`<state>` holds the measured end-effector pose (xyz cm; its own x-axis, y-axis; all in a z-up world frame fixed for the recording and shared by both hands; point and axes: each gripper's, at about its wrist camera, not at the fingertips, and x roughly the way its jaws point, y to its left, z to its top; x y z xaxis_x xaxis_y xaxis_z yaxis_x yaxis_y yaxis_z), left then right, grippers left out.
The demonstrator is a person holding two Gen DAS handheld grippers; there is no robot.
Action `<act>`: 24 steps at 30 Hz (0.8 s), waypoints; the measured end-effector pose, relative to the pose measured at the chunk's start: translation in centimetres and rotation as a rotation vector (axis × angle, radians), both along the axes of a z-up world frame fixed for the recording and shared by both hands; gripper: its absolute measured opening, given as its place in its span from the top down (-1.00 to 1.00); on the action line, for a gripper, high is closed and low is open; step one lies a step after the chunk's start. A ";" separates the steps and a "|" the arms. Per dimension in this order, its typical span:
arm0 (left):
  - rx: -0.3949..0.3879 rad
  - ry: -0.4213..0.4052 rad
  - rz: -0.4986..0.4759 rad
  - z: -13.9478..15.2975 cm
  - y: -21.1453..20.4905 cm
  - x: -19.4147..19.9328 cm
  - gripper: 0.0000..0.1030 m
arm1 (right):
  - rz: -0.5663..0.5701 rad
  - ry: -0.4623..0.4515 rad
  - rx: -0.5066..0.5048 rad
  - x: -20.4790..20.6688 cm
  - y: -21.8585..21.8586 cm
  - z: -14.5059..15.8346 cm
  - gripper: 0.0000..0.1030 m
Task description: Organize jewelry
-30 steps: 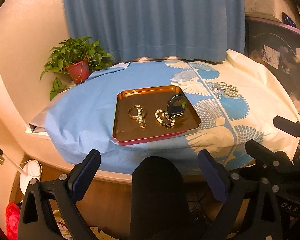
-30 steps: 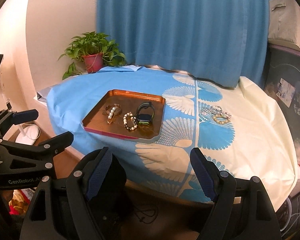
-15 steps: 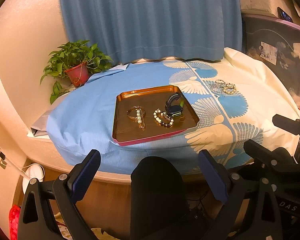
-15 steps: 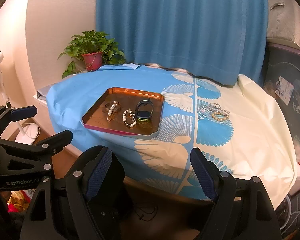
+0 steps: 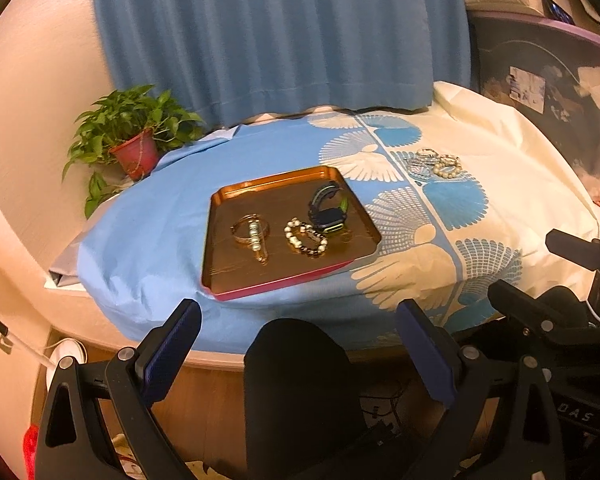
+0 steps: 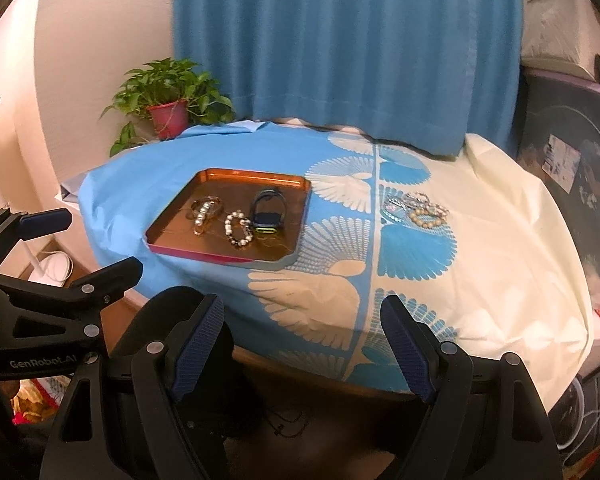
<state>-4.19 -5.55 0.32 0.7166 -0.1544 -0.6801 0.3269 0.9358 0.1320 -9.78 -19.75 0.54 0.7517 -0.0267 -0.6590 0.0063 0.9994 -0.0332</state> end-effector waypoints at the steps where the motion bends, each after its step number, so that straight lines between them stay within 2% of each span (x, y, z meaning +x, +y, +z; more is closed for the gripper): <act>1: 0.005 0.001 -0.007 0.0 -0.4 0.1 -0.87 | -0.009 0.003 0.005 0.0 -0.5 -0.2 -0.57; 18: 0.063 0.075 -0.110 -2.1 -7.8 3.9 -0.87 | -0.153 0.056 0.070 1.8 -7.8 -2.8 -0.57; 24: 0.028 0.112 -0.135 -1.9 -11.3 6.9 -0.87 | -0.255 0.057 0.083 2.9 -12.8 -3.5 -0.57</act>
